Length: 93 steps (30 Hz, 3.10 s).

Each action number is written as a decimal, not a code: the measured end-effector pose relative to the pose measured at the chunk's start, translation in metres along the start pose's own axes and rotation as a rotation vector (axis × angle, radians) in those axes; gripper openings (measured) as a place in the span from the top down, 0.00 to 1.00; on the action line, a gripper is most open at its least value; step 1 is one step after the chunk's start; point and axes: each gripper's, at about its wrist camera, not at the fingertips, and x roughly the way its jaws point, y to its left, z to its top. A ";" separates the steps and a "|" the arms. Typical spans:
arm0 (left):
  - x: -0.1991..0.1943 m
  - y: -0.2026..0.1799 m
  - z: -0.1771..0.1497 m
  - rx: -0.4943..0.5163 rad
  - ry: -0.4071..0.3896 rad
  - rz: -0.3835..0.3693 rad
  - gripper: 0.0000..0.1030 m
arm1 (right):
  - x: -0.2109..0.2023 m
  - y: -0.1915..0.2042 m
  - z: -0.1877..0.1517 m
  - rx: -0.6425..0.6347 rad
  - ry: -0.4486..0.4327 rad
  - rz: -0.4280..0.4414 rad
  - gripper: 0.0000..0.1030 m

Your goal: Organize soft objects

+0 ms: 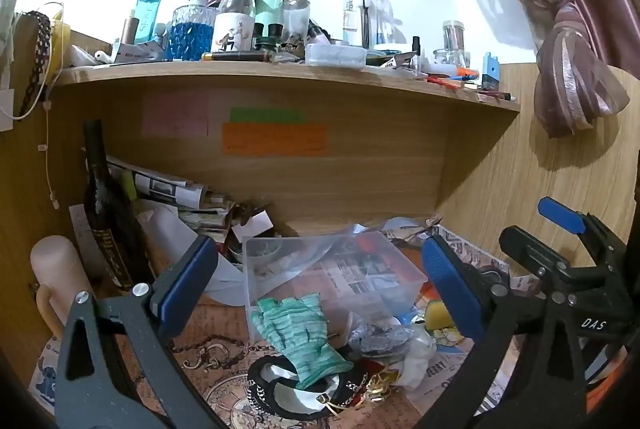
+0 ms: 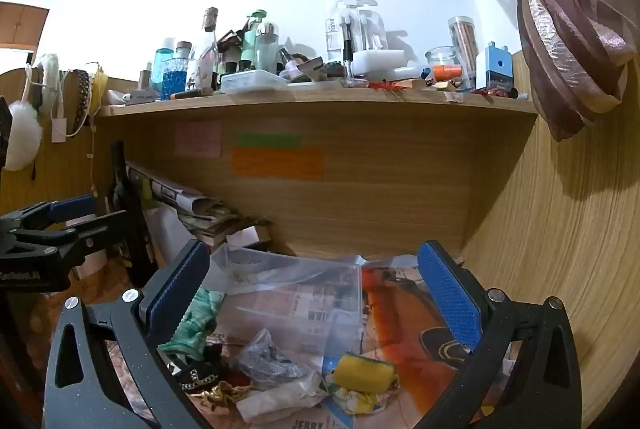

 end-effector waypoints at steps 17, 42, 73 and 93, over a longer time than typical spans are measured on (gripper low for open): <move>-0.001 -0.006 -0.003 0.016 -0.022 -0.004 0.00 | 0.000 0.001 0.002 0.017 -0.003 0.006 0.00; 0.005 -0.006 -0.001 0.027 -0.019 -0.003 0.00 | 0.001 0.001 0.001 0.032 -0.003 0.012 0.00; 0.007 -0.006 -0.003 0.027 -0.017 -0.003 0.00 | 0.002 0.006 0.001 0.033 -0.003 0.018 0.00; 0.010 -0.004 -0.011 0.025 0.011 -0.002 0.00 | 0.008 0.003 -0.005 0.040 0.026 0.015 0.00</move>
